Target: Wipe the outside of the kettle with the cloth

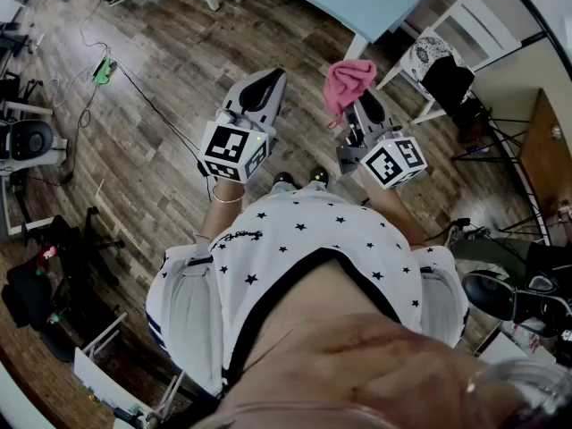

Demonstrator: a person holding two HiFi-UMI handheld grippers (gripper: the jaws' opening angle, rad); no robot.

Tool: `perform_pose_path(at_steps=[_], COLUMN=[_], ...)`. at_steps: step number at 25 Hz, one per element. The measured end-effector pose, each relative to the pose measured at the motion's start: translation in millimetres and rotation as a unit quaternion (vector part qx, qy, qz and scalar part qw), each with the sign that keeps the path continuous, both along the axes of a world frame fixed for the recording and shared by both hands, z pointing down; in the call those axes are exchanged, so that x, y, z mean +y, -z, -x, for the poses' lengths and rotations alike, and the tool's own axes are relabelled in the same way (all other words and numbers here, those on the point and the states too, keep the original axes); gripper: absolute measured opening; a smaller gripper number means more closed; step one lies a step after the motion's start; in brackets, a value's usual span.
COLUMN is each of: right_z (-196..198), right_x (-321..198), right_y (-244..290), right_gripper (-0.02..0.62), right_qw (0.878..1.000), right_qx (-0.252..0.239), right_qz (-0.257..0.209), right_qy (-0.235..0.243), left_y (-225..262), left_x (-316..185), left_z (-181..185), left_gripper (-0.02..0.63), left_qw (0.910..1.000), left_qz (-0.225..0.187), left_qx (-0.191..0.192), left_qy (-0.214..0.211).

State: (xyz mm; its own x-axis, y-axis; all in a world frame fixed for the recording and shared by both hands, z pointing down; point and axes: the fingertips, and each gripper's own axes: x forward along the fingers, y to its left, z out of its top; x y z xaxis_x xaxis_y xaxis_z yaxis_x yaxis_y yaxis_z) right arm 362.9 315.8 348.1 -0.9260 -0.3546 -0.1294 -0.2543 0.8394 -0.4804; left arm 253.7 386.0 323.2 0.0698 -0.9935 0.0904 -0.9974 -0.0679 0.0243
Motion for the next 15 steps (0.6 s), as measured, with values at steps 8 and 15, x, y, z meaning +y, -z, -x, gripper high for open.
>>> perform_pose_path(at_steps=[8, 15], right_z=[-3, -11], right_x=[-12, -20], right_y=[4, 7], right_gripper=[0.066, 0.066], right_qw=[1.000, 1.000], right_qx=[-0.007, -0.021], right_qz=[-0.005, -0.001], right_qy=[0.004, 0.008], left_y=[1, 4], left_x=[-11, -18], left_z=[-3, -13], left_gripper=[0.034, 0.032], left_qw=[1.0000, 0.9998], left_qz=[0.002, 0.005], left_qx=[-0.007, -0.016], left_qy=[0.005, 0.007])
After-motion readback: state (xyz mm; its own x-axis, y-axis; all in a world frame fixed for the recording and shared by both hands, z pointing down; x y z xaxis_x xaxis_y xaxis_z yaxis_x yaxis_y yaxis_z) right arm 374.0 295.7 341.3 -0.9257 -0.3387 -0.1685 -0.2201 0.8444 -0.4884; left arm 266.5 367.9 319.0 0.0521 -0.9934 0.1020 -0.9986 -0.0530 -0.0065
